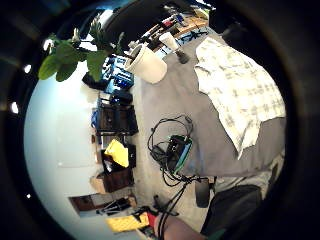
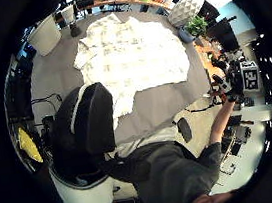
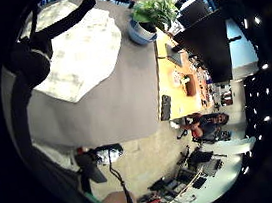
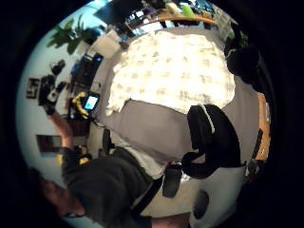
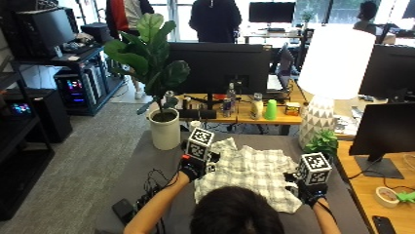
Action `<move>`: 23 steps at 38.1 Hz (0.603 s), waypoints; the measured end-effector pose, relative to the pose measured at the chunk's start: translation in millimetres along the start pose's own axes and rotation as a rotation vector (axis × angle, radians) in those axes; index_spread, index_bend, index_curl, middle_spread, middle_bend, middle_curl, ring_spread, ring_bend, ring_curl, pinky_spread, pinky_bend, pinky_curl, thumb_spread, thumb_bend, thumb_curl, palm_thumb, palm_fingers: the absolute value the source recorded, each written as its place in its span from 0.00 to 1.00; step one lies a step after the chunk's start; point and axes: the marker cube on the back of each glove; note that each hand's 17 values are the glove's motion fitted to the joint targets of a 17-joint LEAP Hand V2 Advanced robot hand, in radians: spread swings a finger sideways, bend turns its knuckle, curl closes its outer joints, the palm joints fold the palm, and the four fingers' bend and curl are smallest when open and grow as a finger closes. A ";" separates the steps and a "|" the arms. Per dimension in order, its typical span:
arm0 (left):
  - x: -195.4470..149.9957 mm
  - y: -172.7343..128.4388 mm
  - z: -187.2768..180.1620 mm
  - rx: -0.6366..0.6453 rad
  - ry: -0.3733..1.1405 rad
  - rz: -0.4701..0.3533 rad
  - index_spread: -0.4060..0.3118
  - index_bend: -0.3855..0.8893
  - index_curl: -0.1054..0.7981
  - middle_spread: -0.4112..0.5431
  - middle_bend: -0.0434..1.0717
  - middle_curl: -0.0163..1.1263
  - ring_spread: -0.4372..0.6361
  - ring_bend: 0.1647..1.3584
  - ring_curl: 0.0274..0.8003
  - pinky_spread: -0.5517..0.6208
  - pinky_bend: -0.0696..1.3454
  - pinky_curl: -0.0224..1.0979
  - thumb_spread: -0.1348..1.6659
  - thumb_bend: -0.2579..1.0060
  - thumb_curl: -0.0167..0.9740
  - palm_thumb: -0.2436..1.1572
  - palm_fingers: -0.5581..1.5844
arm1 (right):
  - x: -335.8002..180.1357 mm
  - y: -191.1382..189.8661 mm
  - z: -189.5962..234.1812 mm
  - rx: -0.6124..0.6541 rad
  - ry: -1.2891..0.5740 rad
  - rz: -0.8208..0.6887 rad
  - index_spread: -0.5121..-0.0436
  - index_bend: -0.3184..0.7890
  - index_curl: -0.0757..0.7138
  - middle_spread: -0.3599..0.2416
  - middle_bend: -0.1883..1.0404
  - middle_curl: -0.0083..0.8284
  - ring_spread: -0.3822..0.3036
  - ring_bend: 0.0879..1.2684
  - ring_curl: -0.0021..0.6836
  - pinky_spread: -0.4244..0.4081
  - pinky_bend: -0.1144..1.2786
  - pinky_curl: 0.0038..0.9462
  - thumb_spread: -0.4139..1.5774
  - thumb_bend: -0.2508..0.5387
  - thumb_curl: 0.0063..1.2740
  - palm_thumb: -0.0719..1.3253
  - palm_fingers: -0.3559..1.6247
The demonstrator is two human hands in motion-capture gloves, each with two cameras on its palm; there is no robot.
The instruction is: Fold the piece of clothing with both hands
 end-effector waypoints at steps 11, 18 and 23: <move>11.1 5.1 7.3 -0.056 0.035 0.037 0.47 0.56 0.36 0.53 0.14 0.10 0.53 0.28 0.23 0.63 0.29 0.18 0.61 0.30 0.10 0.34 0.45 | 1.1 7.2 -11.6 -0.024 -0.018 0.007 0.65 0.41 0.34 0.48 0.46 0.30 0.37 0.36 0.38 0.48 0.30 0.22 0.65 0.78 0.13 0.49 0.69; 15.8 12.2 17.5 -0.095 0.091 0.081 0.47 0.53 0.41 0.55 0.16 0.12 0.55 0.30 0.26 0.64 0.30 0.22 0.69 0.28 0.13 0.34 0.42 | -3.0 4.1 -6.9 -0.074 -0.044 0.016 0.62 0.40 0.38 0.47 0.44 0.35 0.35 0.35 0.44 0.47 0.29 0.26 0.73 0.73 0.15 0.51 0.69; 26.7 9.9 44.2 -0.147 0.122 0.129 0.49 0.47 0.42 0.56 0.17 0.13 0.56 0.32 0.29 0.64 0.32 0.25 0.69 0.23 0.14 0.31 0.41 | -5.3 4.5 4.0 -0.137 -0.051 0.021 0.60 0.39 0.39 0.47 0.43 0.38 0.35 0.34 0.46 0.47 0.29 0.28 0.76 0.70 0.17 0.52 0.68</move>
